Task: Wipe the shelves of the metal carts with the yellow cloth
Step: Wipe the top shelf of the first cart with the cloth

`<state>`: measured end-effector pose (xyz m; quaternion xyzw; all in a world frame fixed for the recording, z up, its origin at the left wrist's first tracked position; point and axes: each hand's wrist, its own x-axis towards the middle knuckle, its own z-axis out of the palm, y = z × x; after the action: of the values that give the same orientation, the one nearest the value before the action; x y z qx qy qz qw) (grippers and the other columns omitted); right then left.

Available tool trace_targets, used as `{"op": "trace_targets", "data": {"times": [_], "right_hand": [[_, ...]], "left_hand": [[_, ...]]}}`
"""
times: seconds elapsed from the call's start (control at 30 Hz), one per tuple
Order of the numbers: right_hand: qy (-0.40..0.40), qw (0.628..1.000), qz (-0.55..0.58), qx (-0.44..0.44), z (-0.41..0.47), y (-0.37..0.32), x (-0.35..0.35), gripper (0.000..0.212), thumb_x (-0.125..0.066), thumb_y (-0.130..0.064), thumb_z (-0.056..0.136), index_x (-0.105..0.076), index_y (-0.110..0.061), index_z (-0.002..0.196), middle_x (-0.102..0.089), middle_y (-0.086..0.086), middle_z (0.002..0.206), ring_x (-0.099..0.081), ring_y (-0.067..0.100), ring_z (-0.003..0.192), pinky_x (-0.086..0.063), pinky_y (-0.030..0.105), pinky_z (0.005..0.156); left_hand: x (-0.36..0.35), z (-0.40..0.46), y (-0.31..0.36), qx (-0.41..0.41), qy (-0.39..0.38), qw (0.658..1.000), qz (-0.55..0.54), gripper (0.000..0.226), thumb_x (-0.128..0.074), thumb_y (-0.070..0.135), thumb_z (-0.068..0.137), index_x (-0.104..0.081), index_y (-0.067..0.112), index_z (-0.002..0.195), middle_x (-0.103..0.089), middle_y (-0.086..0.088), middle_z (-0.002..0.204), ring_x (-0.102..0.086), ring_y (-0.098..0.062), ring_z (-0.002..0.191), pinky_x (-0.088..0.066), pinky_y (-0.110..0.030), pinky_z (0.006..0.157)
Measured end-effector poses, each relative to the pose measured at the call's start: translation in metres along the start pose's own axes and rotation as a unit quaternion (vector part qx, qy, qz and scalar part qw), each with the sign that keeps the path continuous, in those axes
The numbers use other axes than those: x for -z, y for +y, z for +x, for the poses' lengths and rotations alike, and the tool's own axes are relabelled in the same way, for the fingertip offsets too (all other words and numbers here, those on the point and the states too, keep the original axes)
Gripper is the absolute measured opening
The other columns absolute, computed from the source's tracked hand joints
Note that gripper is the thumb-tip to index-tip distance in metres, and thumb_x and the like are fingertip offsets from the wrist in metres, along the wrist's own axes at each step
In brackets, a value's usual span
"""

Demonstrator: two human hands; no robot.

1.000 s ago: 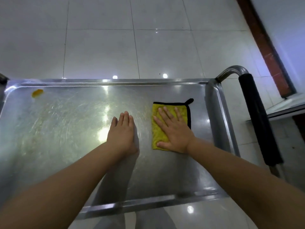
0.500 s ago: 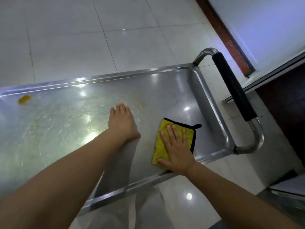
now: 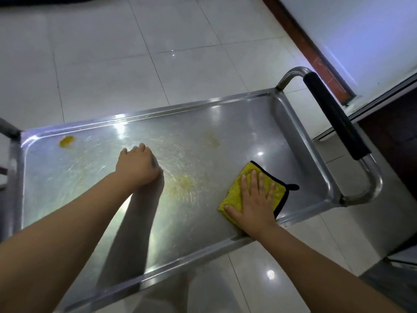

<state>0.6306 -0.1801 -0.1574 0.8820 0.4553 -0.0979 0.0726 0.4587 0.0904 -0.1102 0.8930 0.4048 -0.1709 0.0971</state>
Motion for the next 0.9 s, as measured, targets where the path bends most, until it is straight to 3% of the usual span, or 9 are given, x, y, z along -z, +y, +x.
{"op": "trace_targets", "data": {"times": [0.1, 0.33, 0.53, 0.9], "right_hand": [[-0.025, 0.999, 0.019, -0.043, 0.012, -0.016, 0.007, 0.109, -0.005, -0.083, 0.071, 0.003, -0.012, 0.153, 0.016, 0.016, 0.158, 0.026, 0.029, 0.142, 0.016, 0.057, 0.112], [-0.027, 0.996, 0.045, -0.068, 0.086, -0.051, 0.027, 0.112, -0.001, -0.083, 0.067, 0.008, -0.011, 0.152, 0.018, 0.018, 0.158, 0.023, 0.033, 0.144, 0.015, 0.058, 0.113], [-0.024, 0.999, 0.034, -0.007, 0.155, -0.061, 0.044, 0.103, -0.023, -0.08, 0.082, 0.005, -0.011, 0.153, 0.016, 0.018, 0.158, 0.021, 0.033, 0.145, 0.013, 0.059, 0.113], [-0.013, 0.987, -0.025, 0.159, 0.253, -0.079, 0.061, 0.103, -0.016, -0.082, 0.08, 0.01, -0.014, 0.153, 0.021, 0.016, 0.158, 0.022, 0.032, 0.145, 0.011, 0.059, 0.114]], "left_hand": [[0.0, 0.003, -0.002, -0.008, 0.002, 1.0, 0.015, 0.039, -0.034, 0.029, 0.097, -0.052, 0.006, 0.123, -0.052, -0.008, 0.122, -0.052, -0.023, 0.111, -0.028, -0.039, 0.105], [-0.004, 0.008, -0.005, -0.014, -0.001, 0.997, 0.078, 0.042, -0.031, 0.018, 0.094, -0.043, 0.009, 0.132, -0.043, -0.008, 0.14, -0.047, -0.021, 0.121, -0.022, -0.035, 0.111], [-0.003, 0.008, -0.009, -0.026, 0.002, 0.998, 0.061, 0.047, -0.035, 0.018, 0.093, -0.036, 0.011, 0.14, -0.033, -0.007, 0.151, -0.039, -0.02, 0.13, -0.02, -0.032, 0.111], [0.008, 0.008, -0.021, -0.036, -0.044, 0.998, -0.003, 0.067, -0.047, 0.024, 0.094, -0.013, 0.018, 0.152, -0.006, -0.001, 0.16, -0.012, -0.016, 0.146, -0.012, -0.03, 0.115]]}}
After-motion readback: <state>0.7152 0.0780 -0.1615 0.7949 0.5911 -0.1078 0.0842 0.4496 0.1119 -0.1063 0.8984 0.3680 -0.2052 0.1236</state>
